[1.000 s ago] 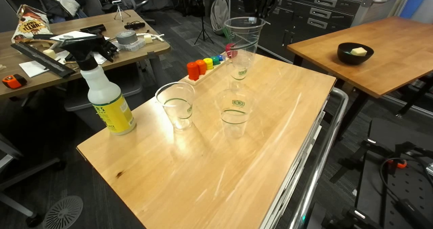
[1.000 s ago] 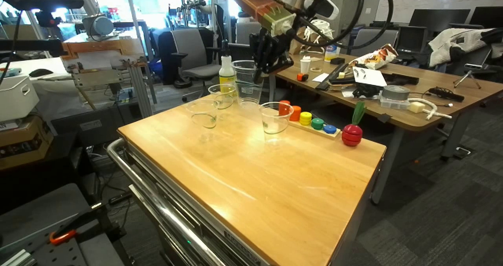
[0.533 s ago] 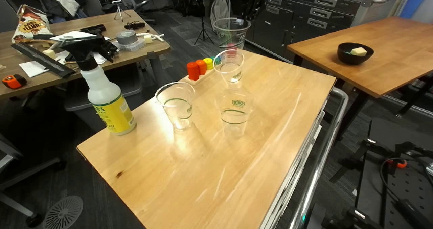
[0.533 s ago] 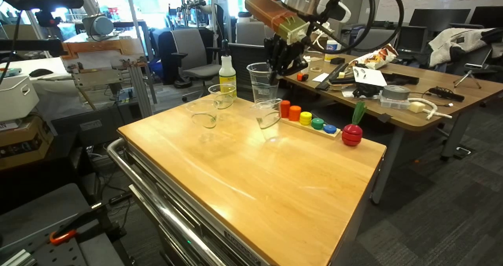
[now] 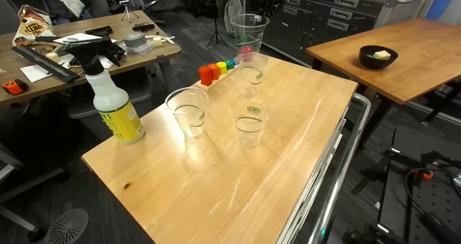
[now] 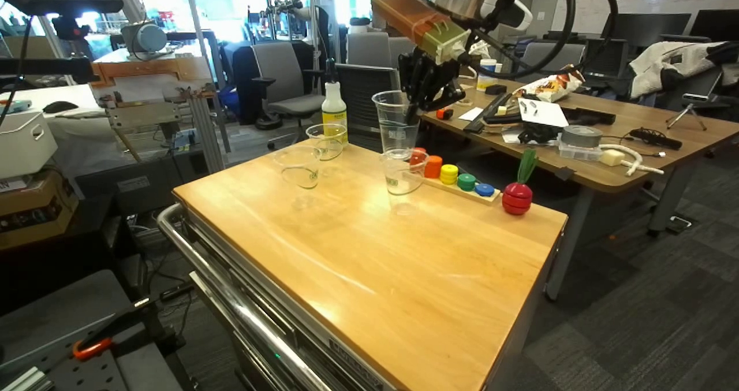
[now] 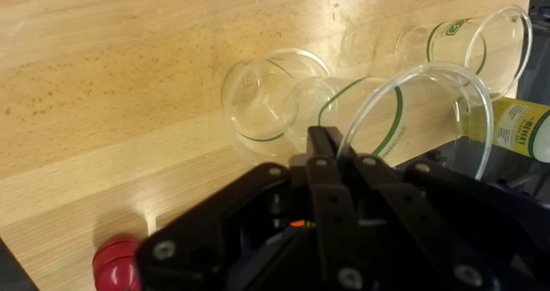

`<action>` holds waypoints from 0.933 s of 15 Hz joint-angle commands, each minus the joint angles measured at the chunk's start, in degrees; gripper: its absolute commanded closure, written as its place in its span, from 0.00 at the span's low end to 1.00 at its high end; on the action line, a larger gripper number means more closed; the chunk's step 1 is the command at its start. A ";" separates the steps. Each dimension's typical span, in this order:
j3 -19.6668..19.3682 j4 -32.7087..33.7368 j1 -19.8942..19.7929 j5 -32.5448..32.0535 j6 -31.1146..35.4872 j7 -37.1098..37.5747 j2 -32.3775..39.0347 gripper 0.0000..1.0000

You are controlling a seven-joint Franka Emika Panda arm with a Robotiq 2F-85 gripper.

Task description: Stack the cups together

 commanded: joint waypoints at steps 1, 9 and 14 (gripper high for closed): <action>0.84 0.29 -0.83 -0.27 0.27 -0.86 1.69 0.99; 0.90 -0.67 -0.39 -2.80 3.05 -1.30 3.12 0.98; 1.02 -3.12 0.25 -7.29 8.06 -1.17 1.92 0.67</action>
